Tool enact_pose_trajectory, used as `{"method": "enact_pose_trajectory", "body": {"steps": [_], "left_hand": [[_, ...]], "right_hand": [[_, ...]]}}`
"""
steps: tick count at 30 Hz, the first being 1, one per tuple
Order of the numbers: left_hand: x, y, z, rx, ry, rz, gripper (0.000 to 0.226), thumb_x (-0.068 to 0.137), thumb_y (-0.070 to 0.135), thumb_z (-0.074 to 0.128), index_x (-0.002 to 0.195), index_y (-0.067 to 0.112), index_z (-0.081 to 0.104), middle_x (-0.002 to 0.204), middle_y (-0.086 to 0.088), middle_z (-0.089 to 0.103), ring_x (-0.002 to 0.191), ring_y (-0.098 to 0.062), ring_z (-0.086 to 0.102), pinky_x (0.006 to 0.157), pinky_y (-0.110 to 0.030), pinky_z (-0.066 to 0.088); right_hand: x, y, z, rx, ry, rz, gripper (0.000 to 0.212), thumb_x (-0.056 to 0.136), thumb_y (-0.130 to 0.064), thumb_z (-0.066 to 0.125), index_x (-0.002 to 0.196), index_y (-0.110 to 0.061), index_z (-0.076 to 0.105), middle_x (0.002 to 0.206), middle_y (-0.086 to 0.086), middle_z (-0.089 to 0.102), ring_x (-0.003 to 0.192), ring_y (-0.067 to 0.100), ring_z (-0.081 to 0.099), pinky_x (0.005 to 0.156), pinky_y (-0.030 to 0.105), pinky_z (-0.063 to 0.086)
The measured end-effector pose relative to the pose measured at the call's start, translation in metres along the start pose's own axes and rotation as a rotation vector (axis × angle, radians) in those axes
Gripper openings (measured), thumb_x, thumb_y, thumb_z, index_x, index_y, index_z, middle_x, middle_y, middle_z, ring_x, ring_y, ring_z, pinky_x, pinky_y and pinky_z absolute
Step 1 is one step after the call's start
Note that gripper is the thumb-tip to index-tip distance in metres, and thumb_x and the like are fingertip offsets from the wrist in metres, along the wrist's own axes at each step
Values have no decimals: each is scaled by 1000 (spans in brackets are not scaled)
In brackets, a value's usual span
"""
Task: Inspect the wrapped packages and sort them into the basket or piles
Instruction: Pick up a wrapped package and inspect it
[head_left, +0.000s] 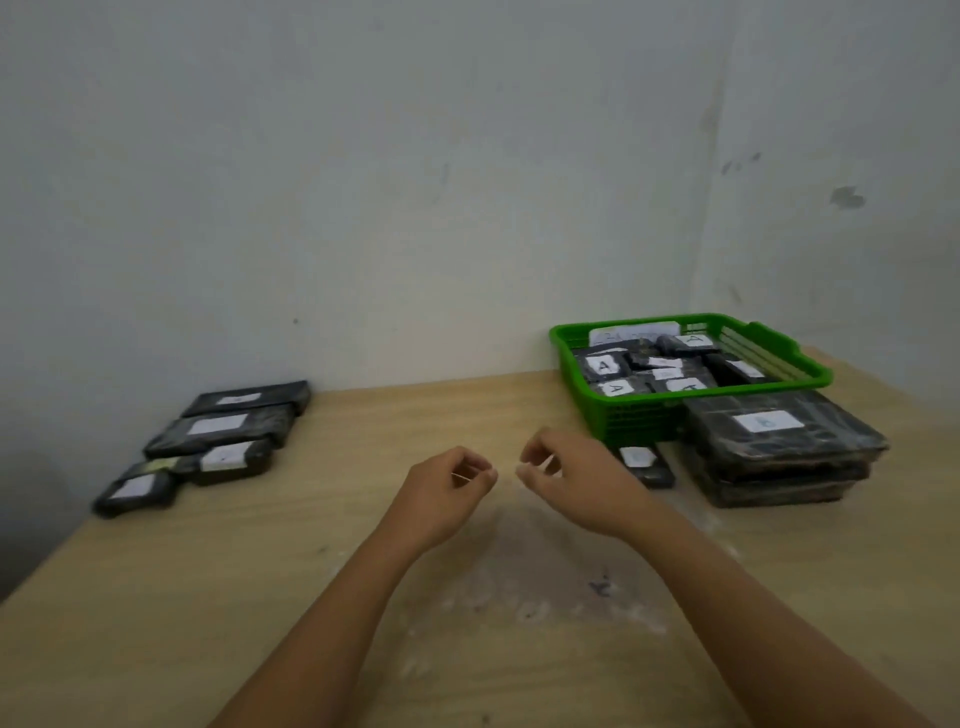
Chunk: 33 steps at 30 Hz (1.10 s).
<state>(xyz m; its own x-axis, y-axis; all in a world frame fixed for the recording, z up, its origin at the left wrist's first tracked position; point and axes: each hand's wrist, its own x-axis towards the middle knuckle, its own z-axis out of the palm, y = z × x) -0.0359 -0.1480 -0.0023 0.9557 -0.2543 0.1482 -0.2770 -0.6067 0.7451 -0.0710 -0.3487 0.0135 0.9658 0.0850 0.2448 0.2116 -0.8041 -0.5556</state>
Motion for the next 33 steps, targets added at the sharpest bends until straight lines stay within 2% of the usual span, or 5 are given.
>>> {"method": "enact_pose_trajectory", "body": {"steps": [10,16,24,28,33], "left_hand": [[-24,-121,-117,297,132,-185,20,97,41,65,112,28,71,110,9,66,104,-8,60,87,-26,46],[-29,-164,-154,379,79,-157,11,96,40,64,106,37,68,111,12,60,103,-5,57,91,-24,46],[15,-193,-204,383,616,-289,41,97,40,64,132,19,56,132,-7,55,119,-26,56,94,-41,51],[28,-206,-194,489,496,-424,66,102,55,48,153,16,37,149,-16,47,137,-37,42,107,-52,41],[31,-209,-178,542,489,-389,58,102,55,47,147,18,47,144,-14,53,135,-35,44,109,-49,37]], "right_hand": [[81,-100,137,-26,-372,-184,46,98,-43,60,140,-27,53,145,-1,52,134,17,47,111,34,39],[93,-119,195,-176,-237,-204,45,101,-52,47,142,-34,48,155,-9,41,146,14,31,120,35,20],[90,-115,201,-218,-244,-233,46,106,-54,34,149,-38,39,166,-10,26,154,13,18,126,39,9],[90,-114,202,-205,-247,-231,47,106,-55,34,149,-38,39,166,-10,25,154,13,17,127,40,8],[89,-114,202,-192,-252,-226,48,106,-54,34,150,-37,39,167,-10,25,155,13,15,127,40,6]]}}
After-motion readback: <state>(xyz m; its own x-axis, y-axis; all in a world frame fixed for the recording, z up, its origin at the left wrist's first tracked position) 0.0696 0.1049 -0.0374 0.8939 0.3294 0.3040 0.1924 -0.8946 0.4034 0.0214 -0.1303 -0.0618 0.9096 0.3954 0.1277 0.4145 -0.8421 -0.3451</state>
